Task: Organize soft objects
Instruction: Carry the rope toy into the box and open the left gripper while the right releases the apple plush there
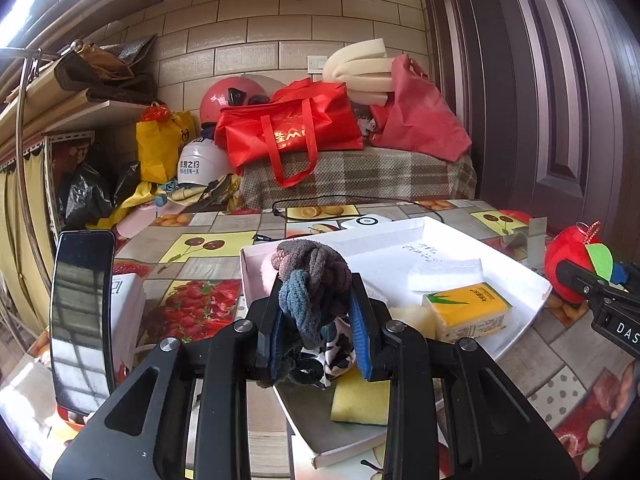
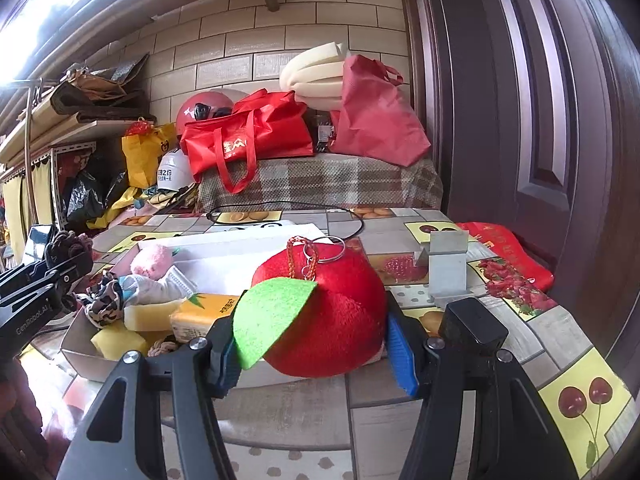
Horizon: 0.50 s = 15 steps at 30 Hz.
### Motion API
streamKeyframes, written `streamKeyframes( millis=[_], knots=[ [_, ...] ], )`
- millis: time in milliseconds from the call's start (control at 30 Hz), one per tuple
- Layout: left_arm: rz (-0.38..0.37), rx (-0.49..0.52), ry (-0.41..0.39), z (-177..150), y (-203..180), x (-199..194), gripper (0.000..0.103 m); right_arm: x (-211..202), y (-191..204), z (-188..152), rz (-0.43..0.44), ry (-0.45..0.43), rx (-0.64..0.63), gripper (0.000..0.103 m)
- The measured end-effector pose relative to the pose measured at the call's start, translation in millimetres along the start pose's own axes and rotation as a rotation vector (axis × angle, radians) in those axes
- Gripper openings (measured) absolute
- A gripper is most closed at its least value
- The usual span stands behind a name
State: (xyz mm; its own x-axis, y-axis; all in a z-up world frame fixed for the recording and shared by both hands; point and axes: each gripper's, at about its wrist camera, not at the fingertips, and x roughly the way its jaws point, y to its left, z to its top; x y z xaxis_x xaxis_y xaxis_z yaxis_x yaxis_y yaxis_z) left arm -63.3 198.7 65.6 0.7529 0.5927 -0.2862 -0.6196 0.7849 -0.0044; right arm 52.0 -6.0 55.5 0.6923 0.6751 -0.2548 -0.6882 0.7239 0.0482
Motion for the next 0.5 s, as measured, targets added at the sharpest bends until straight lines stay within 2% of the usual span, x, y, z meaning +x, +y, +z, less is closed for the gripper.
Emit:
streamKeyframes(
  millis=[300,500],
  knots=[
    [0.029,-0.016,0.028,5.7,15.7,23.0,0.028,29.6,6.7,9.9,-0.017,0.013,0.005,0.061],
    [0.051,0.028,0.001,10.5,16.6,31.7,0.028,53.8,10.5,18.2,-0.023,0.040,0.004,0.061]
  ],
)
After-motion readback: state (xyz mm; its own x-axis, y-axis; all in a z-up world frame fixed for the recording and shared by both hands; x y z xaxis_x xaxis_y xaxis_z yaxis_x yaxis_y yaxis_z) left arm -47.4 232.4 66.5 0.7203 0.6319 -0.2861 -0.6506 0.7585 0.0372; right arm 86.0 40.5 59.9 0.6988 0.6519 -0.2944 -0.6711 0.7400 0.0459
